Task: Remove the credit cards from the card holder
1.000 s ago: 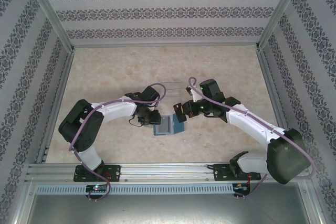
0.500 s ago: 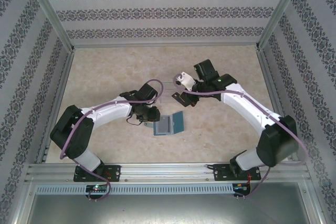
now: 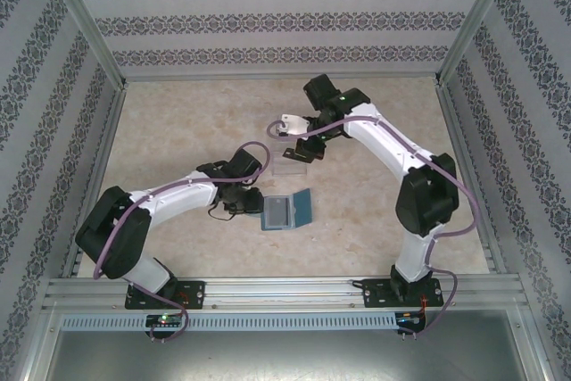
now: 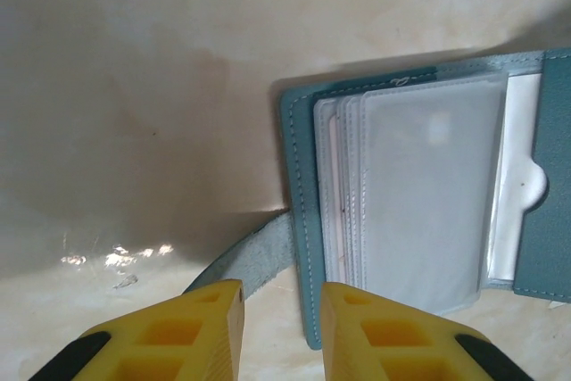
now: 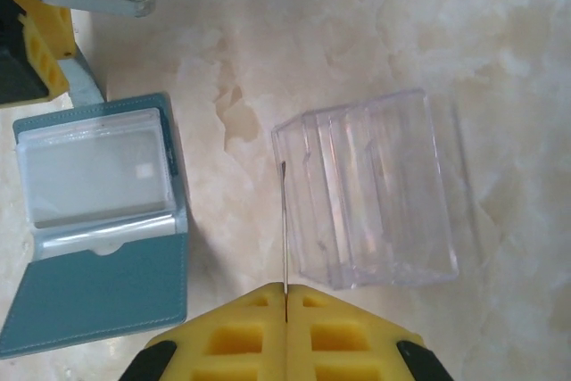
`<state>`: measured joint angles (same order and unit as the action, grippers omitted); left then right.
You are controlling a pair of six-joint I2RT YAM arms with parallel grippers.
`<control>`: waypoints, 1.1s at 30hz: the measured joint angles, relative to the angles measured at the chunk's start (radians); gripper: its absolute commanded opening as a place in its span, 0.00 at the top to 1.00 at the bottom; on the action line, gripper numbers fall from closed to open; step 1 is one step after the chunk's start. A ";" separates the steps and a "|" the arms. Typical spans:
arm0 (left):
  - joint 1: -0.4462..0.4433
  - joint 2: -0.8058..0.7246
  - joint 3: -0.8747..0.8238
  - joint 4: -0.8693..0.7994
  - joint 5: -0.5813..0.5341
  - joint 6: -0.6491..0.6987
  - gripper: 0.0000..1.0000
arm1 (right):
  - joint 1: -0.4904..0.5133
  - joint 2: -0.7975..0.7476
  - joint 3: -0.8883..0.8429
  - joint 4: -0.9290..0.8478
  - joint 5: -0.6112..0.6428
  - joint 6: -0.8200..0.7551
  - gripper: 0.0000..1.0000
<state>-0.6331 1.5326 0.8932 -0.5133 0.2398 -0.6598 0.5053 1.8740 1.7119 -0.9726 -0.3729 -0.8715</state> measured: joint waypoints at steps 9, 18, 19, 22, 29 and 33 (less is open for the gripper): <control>0.007 -0.050 -0.020 -0.004 -0.018 -0.019 0.71 | 0.023 0.194 0.230 -0.116 0.021 -0.112 1.00; 0.008 -0.058 -0.024 -0.008 -0.028 -0.030 0.71 | 0.023 0.329 0.376 -0.203 0.037 -0.158 1.00; 0.008 -0.058 -0.024 -0.008 -0.028 -0.030 0.71 | 0.023 0.337 0.382 -0.211 0.037 -0.158 1.00; 0.009 -0.058 -0.024 -0.008 -0.029 -0.030 0.71 | 0.023 0.357 0.393 -0.229 0.041 -0.161 1.00; 0.013 -0.058 -0.030 -0.011 -0.029 -0.030 0.71 | 0.030 0.390 0.399 -0.251 0.045 -0.160 1.00; 0.013 -0.058 -0.030 -0.011 -0.028 -0.030 0.72 | 0.036 0.396 0.407 -0.259 0.044 -0.156 1.00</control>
<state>-0.6197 1.4742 0.8631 -0.5240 0.2115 -0.6899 0.5411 2.2704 2.1189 -1.2316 -0.3286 -1.0275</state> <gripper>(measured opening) 0.285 0.054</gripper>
